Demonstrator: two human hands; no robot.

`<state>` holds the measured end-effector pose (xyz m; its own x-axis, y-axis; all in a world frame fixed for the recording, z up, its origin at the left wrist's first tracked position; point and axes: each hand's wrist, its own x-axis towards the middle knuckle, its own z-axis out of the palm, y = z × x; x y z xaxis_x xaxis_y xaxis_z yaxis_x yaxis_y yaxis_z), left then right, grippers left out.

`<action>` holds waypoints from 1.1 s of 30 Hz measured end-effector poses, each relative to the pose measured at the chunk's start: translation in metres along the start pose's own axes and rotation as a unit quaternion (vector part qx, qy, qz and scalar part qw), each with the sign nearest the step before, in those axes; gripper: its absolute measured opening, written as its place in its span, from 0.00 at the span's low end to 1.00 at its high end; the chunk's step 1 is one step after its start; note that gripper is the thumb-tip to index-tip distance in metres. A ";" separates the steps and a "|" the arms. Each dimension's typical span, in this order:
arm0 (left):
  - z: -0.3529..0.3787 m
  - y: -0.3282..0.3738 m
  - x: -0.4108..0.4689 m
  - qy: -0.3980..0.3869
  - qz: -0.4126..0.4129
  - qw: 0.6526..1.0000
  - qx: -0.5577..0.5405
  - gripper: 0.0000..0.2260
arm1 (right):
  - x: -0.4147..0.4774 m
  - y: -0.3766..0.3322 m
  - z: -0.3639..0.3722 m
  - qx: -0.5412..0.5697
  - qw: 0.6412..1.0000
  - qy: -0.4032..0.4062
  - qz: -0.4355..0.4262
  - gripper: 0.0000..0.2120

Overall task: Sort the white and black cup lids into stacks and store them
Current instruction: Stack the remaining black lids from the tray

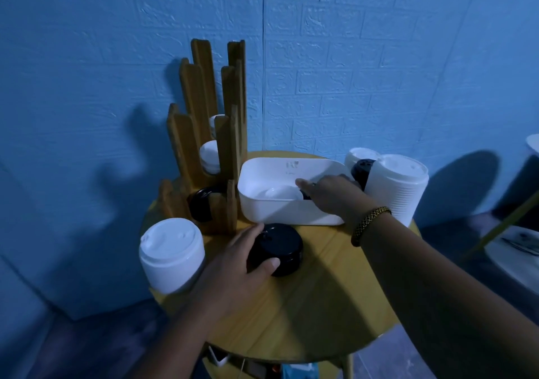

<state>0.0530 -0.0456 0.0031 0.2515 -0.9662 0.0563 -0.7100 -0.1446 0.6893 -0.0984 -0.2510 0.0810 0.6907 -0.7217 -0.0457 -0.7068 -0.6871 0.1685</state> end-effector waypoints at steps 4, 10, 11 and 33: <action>0.001 -0.001 0.000 0.002 0.001 1.000 -0.005 0.32 | 0.002 0.003 0.008 -0.041 0.998 0.047 -0.018 0.17; 0.002 -0.002 0.000 0.004 0.004 1.000 -0.016 0.32 | -0.004 0.004 0.013 -0.022 0.988 0.149 -0.025 0.05; 0.002 -0.003 -0.001 0.004 0.005 1.000 -0.015 0.32 | -0.007 0.003 0.010 -0.028 0.987 0.158 -0.025 0.05; 0.004 -0.004 0.000 0.022 0.017 0.999 -0.020 0.32 | -0.168 -0.027 0.092 0.178 0.946 0.270 0.022 0.24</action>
<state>0.0534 -0.0455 -0.0022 0.2571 -0.9598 0.1125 -0.6926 -0.1018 0.7141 -0.2098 -0.1187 -0.0062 0.5684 -0.6684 0.4797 -0.6769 -0.7114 -0.1892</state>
